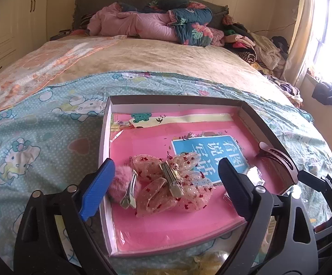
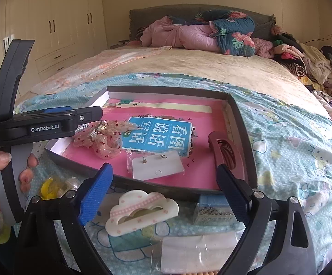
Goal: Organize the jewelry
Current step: 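Open and withdraw both tools from the tray back over the bed, then grasp the clear cream-item bag with the left tool while the right tool grasps a clear packet, then lower the cream-item bag into the tray with the left tool while the right tool releases the packet there, then open and lift both tools out of the tray back over the bed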
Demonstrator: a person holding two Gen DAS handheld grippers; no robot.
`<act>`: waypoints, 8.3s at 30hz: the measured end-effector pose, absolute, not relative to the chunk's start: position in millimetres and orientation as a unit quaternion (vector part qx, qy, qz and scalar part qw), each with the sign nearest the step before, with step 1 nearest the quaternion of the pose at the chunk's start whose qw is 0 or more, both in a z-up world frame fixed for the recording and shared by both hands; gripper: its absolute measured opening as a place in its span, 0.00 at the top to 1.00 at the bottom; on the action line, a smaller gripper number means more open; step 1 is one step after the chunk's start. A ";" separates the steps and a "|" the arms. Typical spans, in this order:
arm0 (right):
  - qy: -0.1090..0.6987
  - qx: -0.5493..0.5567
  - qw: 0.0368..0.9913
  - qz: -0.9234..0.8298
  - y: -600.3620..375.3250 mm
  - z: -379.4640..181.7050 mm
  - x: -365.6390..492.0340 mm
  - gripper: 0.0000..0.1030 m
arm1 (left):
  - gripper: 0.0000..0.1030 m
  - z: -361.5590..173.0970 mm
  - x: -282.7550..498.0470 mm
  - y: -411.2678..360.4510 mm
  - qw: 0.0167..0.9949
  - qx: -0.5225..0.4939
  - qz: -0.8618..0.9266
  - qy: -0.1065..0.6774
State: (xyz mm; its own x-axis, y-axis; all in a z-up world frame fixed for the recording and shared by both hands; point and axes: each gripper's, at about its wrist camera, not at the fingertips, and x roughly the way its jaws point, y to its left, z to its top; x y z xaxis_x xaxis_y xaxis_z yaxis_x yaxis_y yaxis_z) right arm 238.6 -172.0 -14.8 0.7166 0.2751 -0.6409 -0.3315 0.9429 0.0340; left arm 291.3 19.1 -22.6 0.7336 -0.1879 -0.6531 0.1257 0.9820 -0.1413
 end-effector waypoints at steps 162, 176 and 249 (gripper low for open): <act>0.317 -0.020 0.932 0.177 -206.6 -6.6 190.3 0.46 | 0.73 -12.4 220.7 2.1 0.927 -0.047 -0.117 0.352; 0.319 -0.031 0.927 0.194 -180.2 -5.8 220.5 0.46 | 0.73 -13.8 243.4 21.0 0.928 -0.062 -0.100 0.355; 0.352 -0.042 0.920 0.166 -180.6 -16.2 293.6 0.14 | 0.38 -25.4 301.8 32.4 0.925 -0.055 -0.079 0.368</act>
State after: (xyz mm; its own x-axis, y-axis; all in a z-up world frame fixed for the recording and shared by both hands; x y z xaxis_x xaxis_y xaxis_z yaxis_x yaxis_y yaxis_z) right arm 293.6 -180.6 -16.2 0.6973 0.2755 -0.6617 -0.3342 0.9417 0.0399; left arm 301.8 32.4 -25.4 0.7167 -0.1856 -0.6722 0.1048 0.9817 -0.1593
